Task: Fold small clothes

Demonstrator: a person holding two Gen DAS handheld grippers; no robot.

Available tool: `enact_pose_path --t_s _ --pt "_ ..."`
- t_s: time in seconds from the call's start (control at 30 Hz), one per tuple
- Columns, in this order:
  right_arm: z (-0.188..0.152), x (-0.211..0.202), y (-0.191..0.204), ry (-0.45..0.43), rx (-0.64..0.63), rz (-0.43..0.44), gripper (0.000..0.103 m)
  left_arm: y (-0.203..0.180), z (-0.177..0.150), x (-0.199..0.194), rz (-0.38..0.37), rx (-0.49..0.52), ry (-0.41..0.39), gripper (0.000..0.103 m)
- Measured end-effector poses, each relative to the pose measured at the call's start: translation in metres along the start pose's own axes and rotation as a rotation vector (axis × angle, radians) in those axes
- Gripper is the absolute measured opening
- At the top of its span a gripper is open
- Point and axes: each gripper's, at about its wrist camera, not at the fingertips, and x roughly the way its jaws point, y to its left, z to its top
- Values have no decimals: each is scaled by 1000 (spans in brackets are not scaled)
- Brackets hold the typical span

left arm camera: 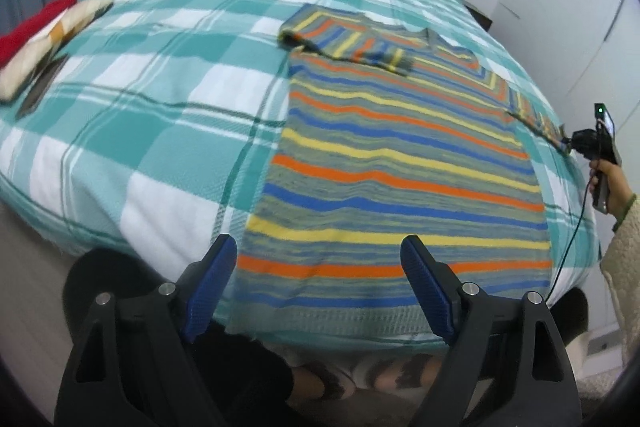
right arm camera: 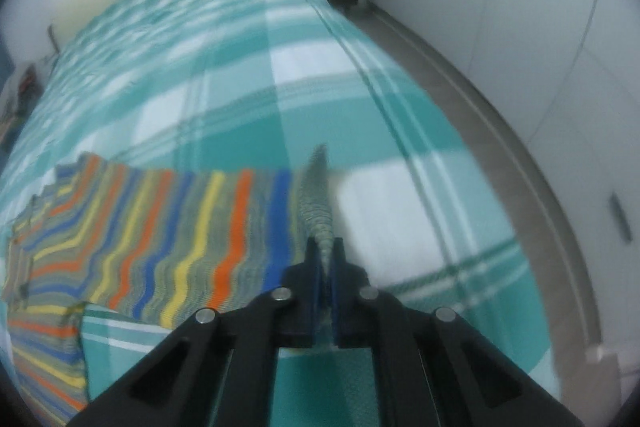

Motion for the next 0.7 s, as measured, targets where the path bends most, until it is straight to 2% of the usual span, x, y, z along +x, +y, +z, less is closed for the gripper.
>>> enact_pose_path --t_s 0.1,0.23,0.37,0.53,0.7 --pt "-9 12 -5 3 27 -3 3 3 -3 -3 22 3 0 86" --pt "-11 19 -11 9 51 17 3 16 -7 -2 38 -43 17 85" --pt "-11 22 -13 16 45 31 3 29 -11 -2 43 -87 26 85" --pt "-13 17 -27 17 67 45 3 36 -12 -6 48 -97 12 85" --pt "-11 0 -44 10 77 -66 5 38 -11 -4 63 -80 29 85"
